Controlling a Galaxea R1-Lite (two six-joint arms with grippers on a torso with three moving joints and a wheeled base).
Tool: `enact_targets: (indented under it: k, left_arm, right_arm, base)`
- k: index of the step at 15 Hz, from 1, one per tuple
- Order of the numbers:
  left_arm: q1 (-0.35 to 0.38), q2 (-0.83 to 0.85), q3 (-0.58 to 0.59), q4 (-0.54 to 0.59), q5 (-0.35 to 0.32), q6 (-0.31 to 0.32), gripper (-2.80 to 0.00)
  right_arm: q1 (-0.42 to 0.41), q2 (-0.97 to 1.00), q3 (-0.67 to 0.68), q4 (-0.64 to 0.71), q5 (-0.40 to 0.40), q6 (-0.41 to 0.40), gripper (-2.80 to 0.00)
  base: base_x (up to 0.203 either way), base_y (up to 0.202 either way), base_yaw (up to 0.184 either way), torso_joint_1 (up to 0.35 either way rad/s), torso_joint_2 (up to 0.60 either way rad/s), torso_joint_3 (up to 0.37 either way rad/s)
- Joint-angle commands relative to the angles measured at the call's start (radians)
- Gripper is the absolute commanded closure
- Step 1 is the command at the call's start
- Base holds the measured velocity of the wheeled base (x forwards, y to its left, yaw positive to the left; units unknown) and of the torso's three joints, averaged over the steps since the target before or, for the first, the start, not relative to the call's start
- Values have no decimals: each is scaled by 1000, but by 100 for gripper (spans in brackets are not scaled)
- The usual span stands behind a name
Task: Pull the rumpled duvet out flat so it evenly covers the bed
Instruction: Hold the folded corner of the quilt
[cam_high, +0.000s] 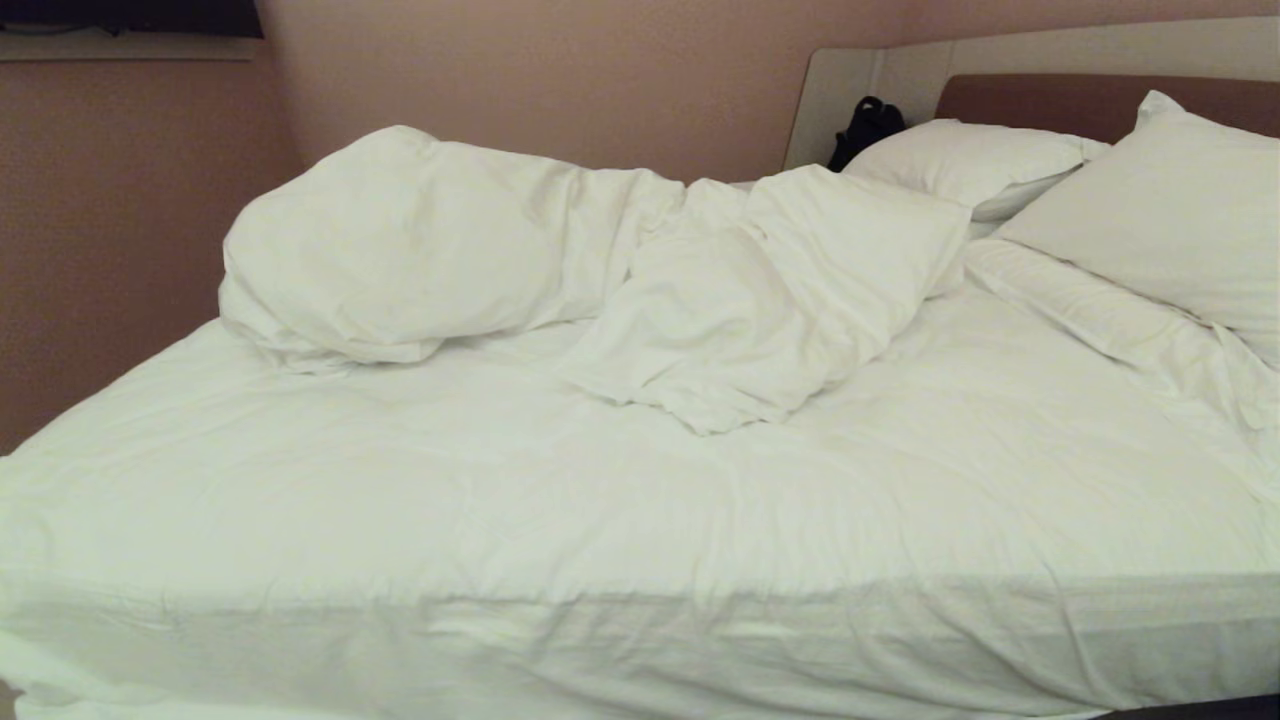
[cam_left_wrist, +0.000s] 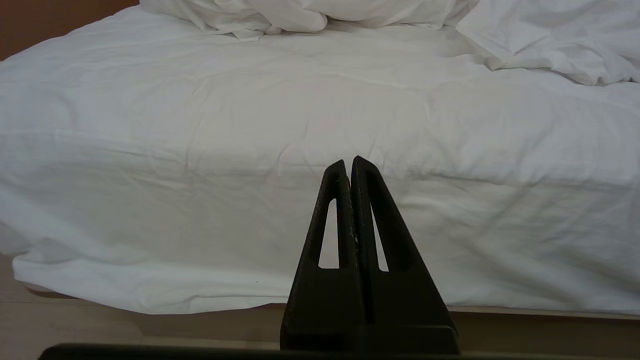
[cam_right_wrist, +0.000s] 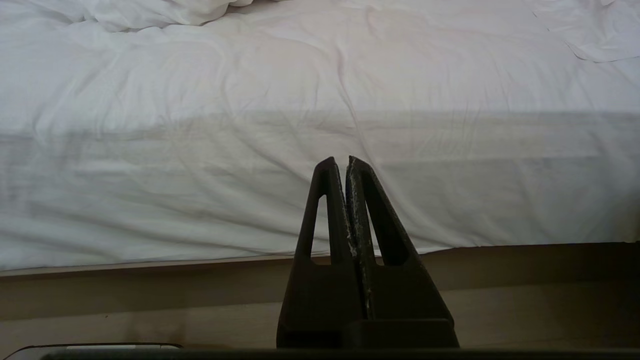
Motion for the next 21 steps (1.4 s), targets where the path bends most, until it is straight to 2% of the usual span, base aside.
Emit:
enact_targets:
  k: [1, 9, 11, 13, 16, 21]
  left_arm:
    - [0, 0, 0, -1, 1, -1, 0]
    - [0, 0, 0, 0, 1, -1, 0]
    - [0, 0, 0, -1, 1, -1, 0]
    - [0, 0, 0, -1, 1, -1, 0]
    - [0, 1, 0, -1, 1, -1, 0]
    - [0, 1, 0, -1, 1, -1, 0]
  right_arm:
    - [0, 0, 0, 0, 0, 0, 0]
    - [0, 0, -21, 16, 3, -31, 0]
    - [0, 5, -109, 72, 19, -37, 0]
    - [0, 48, -231, 172, 75, -36, 0]
    - [0, 225, -316, 197, 142, -31, 0]
    - [1, 664, -425, 14, 204, 18, 0]
  base:
    - [0, 0, 0, 0, 0, 0]
    - [0, 0, 0, 0, 0, 0]
    - [0, 0, 0, 0, 0, 0]
    - [0, 0, 0, 0, 0, 0]
    - [0, 0, 0, 0, 0, 0]
    - [0, 0, 0, 0, 0, 0]
